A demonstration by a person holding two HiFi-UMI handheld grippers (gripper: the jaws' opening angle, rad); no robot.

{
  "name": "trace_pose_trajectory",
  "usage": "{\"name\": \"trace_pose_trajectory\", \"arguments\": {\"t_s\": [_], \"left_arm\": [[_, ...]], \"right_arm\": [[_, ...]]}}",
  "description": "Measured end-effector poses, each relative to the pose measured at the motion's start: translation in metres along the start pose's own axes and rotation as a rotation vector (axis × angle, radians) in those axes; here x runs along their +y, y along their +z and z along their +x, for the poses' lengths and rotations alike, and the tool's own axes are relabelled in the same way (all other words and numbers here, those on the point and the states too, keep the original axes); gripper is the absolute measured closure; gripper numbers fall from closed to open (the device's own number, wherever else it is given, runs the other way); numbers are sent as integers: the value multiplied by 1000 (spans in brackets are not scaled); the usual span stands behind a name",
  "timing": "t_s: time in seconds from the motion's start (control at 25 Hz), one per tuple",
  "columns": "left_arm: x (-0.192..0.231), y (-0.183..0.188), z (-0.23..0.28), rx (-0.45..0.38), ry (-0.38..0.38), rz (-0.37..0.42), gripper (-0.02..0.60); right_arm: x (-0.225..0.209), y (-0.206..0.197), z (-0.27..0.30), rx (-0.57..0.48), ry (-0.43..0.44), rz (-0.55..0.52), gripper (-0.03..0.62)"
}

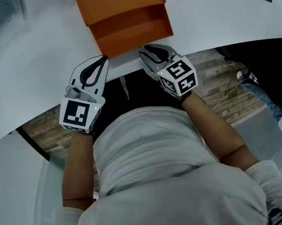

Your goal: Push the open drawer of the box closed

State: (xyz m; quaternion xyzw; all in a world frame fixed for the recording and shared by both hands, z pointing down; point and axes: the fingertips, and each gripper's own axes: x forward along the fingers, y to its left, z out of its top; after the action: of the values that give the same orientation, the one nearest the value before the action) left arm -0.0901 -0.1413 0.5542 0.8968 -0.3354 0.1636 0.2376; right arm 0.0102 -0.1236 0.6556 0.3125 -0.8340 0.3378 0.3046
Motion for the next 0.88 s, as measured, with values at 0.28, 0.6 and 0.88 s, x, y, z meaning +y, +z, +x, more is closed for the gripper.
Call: {"name": "trace_pose_trajectory", "arguments": {"t_s": [0.28, 0.6, 0.88], "left_arm": [[6, -3, -1, 20, 8, -9, 582], [9, -9, -6, 22, -8, -10, 581], [15, -8, -9, 27, -11, -14, 582]], "right_arm": [[-2, -5, 12, 11, -11, 39, 493], [-3, -3, 16, 10, -30, 54, 493], [-4, -2, 17, 17, -49, 52, 523]]}}
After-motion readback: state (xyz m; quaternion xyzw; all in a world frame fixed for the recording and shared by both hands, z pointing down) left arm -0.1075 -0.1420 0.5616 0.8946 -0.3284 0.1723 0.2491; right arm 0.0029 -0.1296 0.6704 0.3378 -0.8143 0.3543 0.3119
